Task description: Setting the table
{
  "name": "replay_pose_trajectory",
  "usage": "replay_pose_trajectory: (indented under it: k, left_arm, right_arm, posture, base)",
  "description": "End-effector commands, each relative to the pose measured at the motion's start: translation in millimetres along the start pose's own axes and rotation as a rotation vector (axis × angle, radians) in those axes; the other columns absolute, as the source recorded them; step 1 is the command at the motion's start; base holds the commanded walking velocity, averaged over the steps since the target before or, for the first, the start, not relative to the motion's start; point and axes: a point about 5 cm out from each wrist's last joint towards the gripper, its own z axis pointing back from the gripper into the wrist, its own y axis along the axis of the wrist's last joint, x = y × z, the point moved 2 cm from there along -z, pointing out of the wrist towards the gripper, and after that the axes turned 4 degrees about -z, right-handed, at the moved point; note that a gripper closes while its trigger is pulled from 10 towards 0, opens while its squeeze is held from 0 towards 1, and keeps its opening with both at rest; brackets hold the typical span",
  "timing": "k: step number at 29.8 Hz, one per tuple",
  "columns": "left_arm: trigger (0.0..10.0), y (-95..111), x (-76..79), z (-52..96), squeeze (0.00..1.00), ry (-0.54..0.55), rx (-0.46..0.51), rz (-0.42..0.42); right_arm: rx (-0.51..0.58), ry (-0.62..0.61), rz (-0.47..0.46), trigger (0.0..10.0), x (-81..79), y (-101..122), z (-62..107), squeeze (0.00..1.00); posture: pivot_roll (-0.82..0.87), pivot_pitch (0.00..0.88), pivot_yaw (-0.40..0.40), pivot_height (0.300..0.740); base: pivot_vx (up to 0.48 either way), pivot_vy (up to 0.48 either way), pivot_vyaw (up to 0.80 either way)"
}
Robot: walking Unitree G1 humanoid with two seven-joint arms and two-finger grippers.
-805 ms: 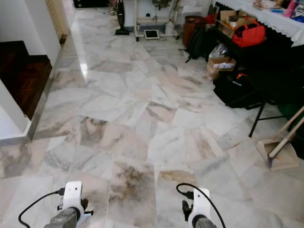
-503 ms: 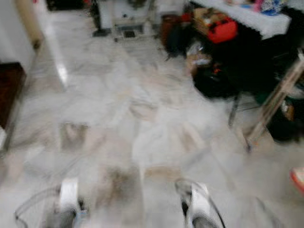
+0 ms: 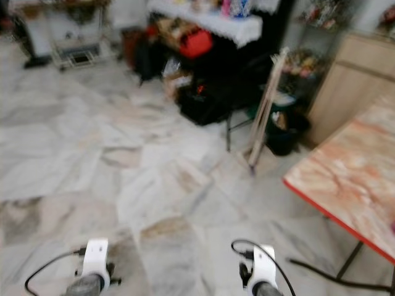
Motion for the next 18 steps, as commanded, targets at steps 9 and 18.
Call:
replay_pose_trajectory:
  k: [9,18]
  left_arm:
    - [10.0,-1.3,2.9,0.2,0.00,-0.014,-0.006,0.007]
    - [10.0,-1.3,6.3,0.3,0.00,-0.035,-0.005,0.010]
  right_arm:
    - [-0.004,-0.011,0.010,10.0,2.8,-0.5,0.5,0.00]
    - [0.004,-0.020,0.008,10.0,4.4,1.6,0.3,0.00]
  posture:
    - [0.00,0.000,-0.045,0.728]
    - [-0.01,0.000,-0.044,0.728]
  base:
    - [0.000,0.000,-0.77]
    - [0.000,0.000,-0.77]
